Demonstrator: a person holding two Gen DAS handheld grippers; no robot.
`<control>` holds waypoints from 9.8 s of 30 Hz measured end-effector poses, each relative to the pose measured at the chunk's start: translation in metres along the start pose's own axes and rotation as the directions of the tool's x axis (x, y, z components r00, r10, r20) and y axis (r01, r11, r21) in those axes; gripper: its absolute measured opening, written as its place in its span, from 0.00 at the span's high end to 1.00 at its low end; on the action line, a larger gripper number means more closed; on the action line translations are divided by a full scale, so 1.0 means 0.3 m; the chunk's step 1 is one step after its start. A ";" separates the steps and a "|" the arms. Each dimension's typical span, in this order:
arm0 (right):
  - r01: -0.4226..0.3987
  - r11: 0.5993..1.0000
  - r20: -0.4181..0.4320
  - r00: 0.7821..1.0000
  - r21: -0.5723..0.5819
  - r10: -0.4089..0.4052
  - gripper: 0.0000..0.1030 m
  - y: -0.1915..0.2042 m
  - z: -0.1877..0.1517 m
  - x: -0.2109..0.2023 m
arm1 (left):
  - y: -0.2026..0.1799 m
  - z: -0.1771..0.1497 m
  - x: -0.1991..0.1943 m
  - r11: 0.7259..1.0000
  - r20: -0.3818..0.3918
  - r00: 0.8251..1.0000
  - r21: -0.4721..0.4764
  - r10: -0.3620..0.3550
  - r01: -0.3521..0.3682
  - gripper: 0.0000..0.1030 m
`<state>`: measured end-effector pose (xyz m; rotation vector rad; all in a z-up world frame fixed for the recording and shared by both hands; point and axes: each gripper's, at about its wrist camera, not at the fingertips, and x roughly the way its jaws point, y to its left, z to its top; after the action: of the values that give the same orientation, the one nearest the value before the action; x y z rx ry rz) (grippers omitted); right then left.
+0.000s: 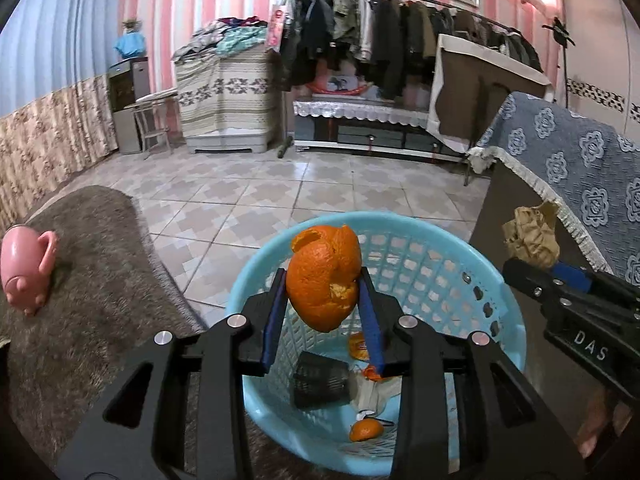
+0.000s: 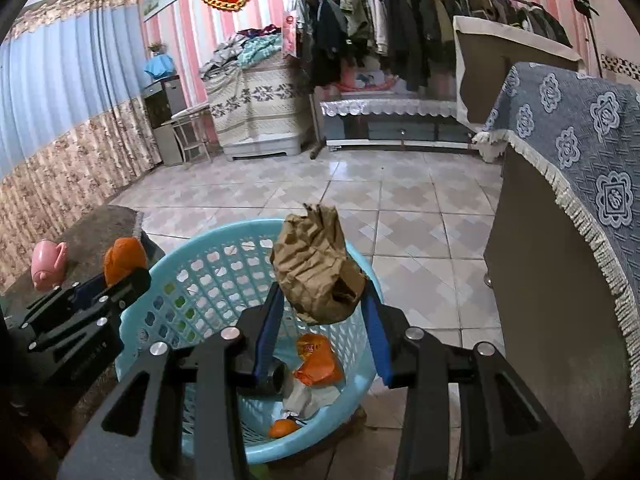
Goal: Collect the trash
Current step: 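Open the left gripper to drop the orange peel into the basket, then open the right gripper to drop the brown paper bag into the basket, then move both tools back over the trash on the rug, then grasp the white printed wipes package with the left gripper, then grasp the black patterned snack wrapper with the right gripper, then carry the wipes package and snack wrapper over the blue basket, then open the left gripper to drop the wipes package into the basket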
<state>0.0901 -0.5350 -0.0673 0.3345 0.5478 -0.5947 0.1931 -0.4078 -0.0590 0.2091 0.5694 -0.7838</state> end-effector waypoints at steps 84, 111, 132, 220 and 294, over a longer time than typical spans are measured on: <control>-0.404 0.809 -0.054 0.904 -0.427 0.423 0.14 0.897 -0.202 -0.363 | 0.803 -0.424 -1.074 0.705 0.027 0.755 -0.381 0.655 -0.598 0.05; -0.405 0.797 -0.076 0.906 -0.449 0.417 0.14 0.959 -0.241 -0.358 | 0.924 -0.530 -1.130 0.649 -0.030 0.728 -0.427 0.685 -0.629 0.05; -0.406 0.797 -0.094 0.908 -0.447 0.409 0.14 0.981 -0.258 -0.331 | 0.986 -0.576 -1.165 0.612 -0.065 0.700 -0.432 0.712 -0.663 0.05; -0.535 0.744 -0.200 0.843 -0.400 0.499 0.89 0.963 -0.110 -0.239 | 1.032 -0.386 -1.057 0.725 -0.019 0.795 -0.397 0.606 -0.562 0.52; -0.141 0.990 -0.041 0.989 -0.016 0.140 0.89 0.020 0.067 0.014 | 0.039 0.017 -0.071 0.989 0.044 0.989 -0.026 0.143 -0.142 0.18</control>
<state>0.1045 -0.5411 -0.0527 0.3645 0.5628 -0.4474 0.1914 -0.3888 -0.0433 0.2078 0.5138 -0.6413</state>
